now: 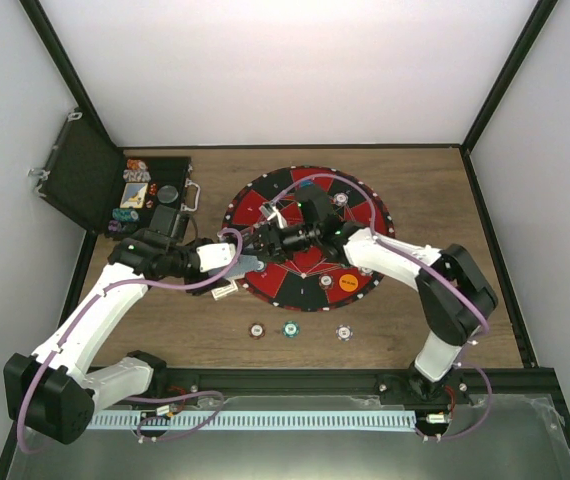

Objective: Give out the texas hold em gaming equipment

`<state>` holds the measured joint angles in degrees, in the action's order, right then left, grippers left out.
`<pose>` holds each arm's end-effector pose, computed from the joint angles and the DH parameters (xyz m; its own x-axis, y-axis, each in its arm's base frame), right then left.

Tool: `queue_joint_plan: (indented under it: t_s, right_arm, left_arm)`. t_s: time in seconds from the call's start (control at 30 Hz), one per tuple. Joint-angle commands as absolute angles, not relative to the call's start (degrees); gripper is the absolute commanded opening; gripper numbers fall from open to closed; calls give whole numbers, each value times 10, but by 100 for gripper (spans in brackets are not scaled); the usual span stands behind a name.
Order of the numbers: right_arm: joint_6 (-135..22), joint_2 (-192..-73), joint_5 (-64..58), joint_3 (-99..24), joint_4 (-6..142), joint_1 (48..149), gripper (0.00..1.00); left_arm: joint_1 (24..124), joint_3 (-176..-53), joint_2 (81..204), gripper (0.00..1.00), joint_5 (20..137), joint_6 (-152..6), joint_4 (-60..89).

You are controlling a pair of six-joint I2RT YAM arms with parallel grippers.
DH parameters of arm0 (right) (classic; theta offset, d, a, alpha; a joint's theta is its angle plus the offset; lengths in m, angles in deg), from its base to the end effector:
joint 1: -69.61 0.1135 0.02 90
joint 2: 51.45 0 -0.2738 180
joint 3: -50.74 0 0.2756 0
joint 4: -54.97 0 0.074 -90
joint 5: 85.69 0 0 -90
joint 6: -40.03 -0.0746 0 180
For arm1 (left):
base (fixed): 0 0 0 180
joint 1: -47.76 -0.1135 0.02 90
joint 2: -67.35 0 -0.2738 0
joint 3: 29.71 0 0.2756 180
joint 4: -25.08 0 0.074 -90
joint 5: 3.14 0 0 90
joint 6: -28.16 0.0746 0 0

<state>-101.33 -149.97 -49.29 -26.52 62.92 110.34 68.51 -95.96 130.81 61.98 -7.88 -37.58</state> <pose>0.2796 0.3200 0.2266 -0.9492 -0.2056 -0.2382 -0.2854 0.2433 0.9270 0.2171 -0.1158 0.2493 -0.0563 0.8058 -0.5896 0.9593 0.2073 0.1918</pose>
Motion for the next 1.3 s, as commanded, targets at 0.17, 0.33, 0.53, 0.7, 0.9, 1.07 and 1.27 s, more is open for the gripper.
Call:
queue_joint_plan:
  t_s: [0.17,0.33,0.53,0.7,0.9,1.07,1.27]
  right_arm:
    - [-1010,-1428,-485,-245,654,1093,30]
    - [-1012,-1423,-489,-243,656,1093,18]
    - [-1005,-1430,-494,-249,661,1094,18]
    - [-1003,-1431,-487,-255,669,1085,1]
    - [-1000,-1413,-511,-253,676,1028,1]
    - [-974,-1419,-530,-266,706,984,1]
    - [-950,-1483,-532,-318,726,951,1]
  left_arm:
    - [683,-967,1305,4,613,-83,-357]
    - [683,-968,1309,4,619,-85,-356]
    - [682,-967,1310,4,623,-86,-357]
    - [682,-966,1310,4,626,-87,-359]
    - [673,-965,1311,4,630,-79,-368]
    - [664,-965,1316,4,631,-75,-372]
    - [658,-963,1313,4,632,-67,-386]
